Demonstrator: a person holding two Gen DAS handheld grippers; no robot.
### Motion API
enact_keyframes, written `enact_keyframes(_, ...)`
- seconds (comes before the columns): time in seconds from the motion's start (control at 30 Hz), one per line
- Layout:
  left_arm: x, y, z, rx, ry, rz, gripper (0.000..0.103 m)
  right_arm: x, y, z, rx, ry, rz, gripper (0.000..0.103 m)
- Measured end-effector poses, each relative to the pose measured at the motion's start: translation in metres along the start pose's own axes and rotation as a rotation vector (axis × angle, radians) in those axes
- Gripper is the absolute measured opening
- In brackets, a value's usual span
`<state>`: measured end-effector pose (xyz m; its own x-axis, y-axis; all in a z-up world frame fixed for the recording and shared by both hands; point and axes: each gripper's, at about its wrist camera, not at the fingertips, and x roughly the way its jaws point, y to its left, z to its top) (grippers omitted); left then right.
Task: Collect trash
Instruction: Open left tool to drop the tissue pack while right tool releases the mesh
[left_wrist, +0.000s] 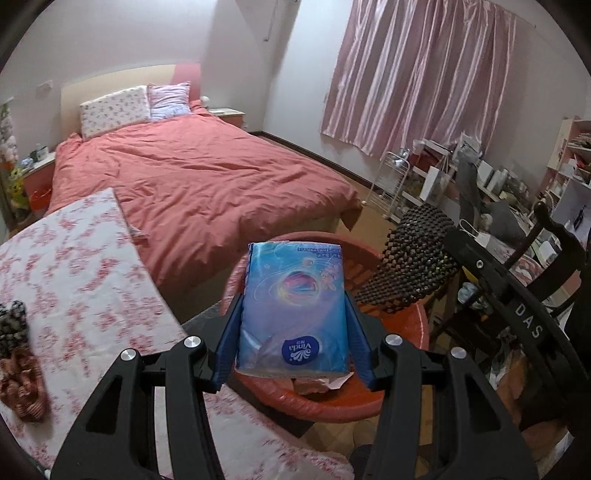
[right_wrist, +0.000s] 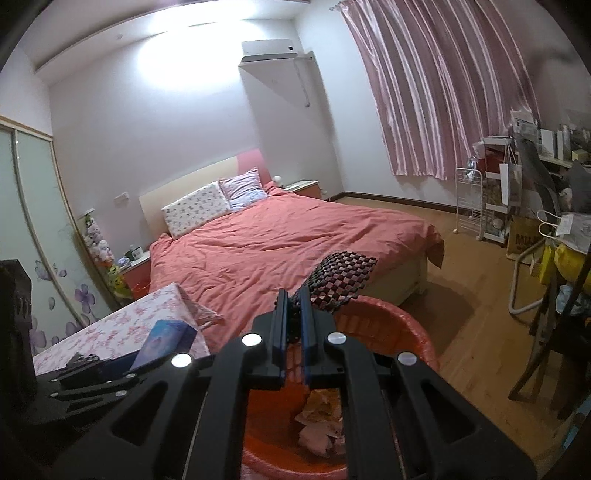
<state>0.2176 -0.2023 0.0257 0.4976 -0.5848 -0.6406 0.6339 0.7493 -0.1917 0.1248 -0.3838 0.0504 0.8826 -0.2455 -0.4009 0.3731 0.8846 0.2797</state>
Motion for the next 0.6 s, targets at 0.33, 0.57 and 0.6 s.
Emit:
enact_keyframes(0.33, 0.026, -0.014, 0.000, 0.010, 0.048, -0.022, 0.052, 0.021, -0.024, -0.003, 0.041, 0.029, -0.010, 0.007)
enact_keyframes(0.57, 0.040, -0.017, -0.003, 0.019, 0.088, -0.017, 0.055, 0.038, -0.033, -0.008, 0.097, 0.071, 0.022, 0.014)
enact_keyframes(0.6, 0.042, -0.016, -0.004, 0.018, 0.093, -0.013, 0.058, 0.040, -0.035, -0.010, 0.111, 0.081, 0.030, 0.014)
